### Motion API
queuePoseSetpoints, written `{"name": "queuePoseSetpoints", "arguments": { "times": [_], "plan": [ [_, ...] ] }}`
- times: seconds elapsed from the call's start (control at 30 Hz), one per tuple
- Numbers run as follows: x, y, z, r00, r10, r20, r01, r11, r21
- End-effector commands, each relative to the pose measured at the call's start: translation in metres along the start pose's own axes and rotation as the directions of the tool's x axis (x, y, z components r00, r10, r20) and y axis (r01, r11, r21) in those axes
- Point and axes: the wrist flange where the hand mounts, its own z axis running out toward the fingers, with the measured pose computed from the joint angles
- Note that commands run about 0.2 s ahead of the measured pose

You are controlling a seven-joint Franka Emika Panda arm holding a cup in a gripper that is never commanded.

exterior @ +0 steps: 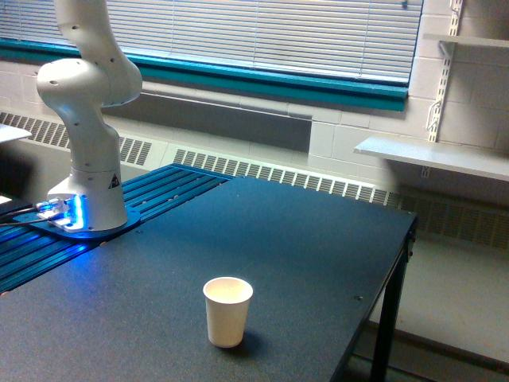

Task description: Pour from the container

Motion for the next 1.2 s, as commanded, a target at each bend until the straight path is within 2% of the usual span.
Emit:
{"name": "queuePoseSetpoints", "arguments": {
  "times": [0.03, 0.33, 0.5, 0.6, 0.7, 1.07, 1.2],
  "plan": [
    [-0.01, 0.013, 0.027, 1.0, 0.001, 0.026, 0.0, 0.999, -0.05],
    [-0.012, 0.022, 0.021, 1.0, 0.025, 0.005, -0.025, 0.997, -0.068],
    [-0.009, 0.036, 0.017, 0.999, 0.025, -0.024, -0.027, 0.997, -0.073],
    [-0.004, 0.051, 0.015, 0.999, 0.027, -0.022, -0.029, 0.997, -0.076],
    [-0.001, 0.066, 0.012, 0.999, 0.025, -0.038, -0.029, 0.996, -0.088],
    [0.004, 0.139, 0.004, 0.997, 0.019, -0.074, -0.03, 0.987, -0.16],
    [0.0, 0.165, 0.003, 0.997, 0.037, -0.068, -0.05, 0.979, -0.198]
  ]
}}
